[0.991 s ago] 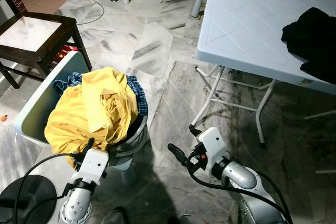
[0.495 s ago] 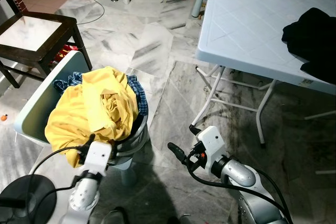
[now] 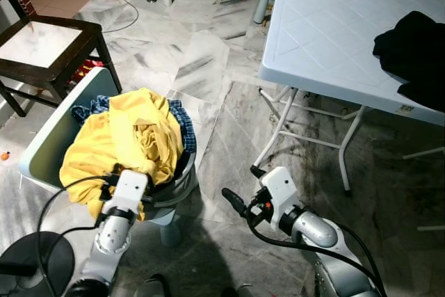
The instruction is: Hang hanger
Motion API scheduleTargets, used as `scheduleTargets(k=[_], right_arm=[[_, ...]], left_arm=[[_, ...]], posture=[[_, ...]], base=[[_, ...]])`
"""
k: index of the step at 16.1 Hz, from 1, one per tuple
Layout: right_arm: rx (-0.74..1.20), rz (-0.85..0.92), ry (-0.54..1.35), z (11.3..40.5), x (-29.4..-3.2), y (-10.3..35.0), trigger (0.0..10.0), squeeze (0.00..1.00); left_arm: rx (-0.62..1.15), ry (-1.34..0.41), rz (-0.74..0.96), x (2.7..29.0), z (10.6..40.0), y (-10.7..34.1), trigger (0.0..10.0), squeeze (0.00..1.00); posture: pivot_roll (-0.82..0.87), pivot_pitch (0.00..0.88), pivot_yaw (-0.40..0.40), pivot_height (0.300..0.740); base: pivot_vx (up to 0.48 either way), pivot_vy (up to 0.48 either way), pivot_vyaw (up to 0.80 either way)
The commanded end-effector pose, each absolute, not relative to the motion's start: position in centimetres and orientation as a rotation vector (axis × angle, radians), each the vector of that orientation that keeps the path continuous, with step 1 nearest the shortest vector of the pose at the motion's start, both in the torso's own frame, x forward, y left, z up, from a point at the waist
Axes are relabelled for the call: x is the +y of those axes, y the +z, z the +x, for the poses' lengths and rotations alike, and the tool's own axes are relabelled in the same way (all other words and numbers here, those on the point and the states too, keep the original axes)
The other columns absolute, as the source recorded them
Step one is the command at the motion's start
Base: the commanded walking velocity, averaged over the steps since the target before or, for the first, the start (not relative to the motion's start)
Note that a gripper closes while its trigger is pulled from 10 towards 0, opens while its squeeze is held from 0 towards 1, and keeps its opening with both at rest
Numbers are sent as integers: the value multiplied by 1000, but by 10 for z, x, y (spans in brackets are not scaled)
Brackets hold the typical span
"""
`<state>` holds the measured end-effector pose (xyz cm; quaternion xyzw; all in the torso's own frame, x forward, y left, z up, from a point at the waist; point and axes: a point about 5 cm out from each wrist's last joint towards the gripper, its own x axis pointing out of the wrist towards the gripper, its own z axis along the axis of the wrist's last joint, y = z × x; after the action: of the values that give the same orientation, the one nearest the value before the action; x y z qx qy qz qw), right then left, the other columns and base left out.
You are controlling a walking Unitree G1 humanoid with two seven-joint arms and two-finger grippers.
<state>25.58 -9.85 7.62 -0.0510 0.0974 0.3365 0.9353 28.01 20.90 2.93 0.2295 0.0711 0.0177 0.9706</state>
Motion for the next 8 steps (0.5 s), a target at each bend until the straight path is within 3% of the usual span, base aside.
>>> scheduleTargets(k=[1,5,8], right_arm=[[214,-113,674,254,-101,72,10000,0],[217,-119,661,254,-101,70,10000,0],[212,-119,640,256,-103,70,10000,0]], left_arm=[[125,42,512,212,284,33,10000,0],[93,33,546,209,306,49,10000,0],[40,-11,547,192,318,59,10000,0]], posture=[[-74,160,-108,740],[-79,160,-102,740],[-87,157,-96,740]], base=[[0,0,0],[0,0,0],[0,0,0]])
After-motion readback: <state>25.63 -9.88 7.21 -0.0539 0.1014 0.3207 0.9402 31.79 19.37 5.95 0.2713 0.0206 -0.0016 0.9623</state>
